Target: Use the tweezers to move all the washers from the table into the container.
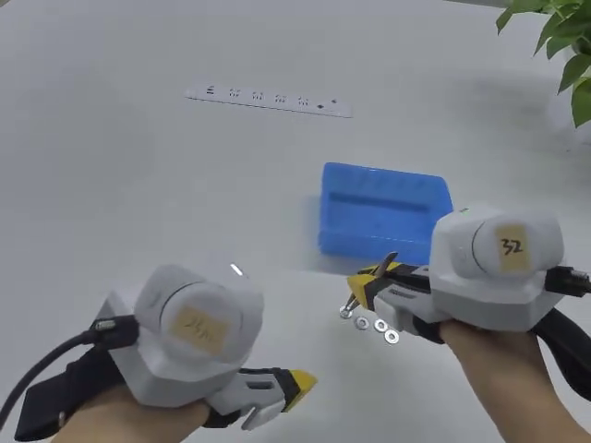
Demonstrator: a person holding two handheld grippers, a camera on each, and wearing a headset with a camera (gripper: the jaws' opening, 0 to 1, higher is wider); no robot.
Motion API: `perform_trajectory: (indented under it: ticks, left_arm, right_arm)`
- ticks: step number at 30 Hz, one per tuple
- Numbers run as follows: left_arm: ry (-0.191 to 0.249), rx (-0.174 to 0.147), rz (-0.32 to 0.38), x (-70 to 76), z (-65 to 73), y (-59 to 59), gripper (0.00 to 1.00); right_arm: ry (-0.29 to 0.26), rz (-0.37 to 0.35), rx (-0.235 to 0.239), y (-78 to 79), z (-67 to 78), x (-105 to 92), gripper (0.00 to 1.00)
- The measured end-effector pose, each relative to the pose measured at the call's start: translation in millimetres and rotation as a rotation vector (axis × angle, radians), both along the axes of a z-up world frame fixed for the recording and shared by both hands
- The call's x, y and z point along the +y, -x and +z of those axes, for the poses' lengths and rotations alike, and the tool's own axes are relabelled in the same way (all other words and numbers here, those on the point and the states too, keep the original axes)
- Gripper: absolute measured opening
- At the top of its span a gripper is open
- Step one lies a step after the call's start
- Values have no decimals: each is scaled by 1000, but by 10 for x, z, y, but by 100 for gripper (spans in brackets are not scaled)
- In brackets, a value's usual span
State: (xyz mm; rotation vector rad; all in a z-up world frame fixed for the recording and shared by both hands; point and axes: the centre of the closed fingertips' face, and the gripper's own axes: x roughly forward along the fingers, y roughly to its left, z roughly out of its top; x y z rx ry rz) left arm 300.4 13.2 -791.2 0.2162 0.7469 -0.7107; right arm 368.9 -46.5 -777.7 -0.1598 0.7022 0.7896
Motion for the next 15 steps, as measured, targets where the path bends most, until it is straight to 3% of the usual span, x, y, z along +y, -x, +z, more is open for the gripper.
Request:
perform_trajectory:
  ticks: [7,15]
  left_arm:
    - [11,-20,3,-2,105,-58,68]
    - [10,-95,-30,-106,339,-211,67]
  right_arm:
    - [11,0,-7,-25,27,6,4]
    - [-10,-24,0,-39,-2,17,4]
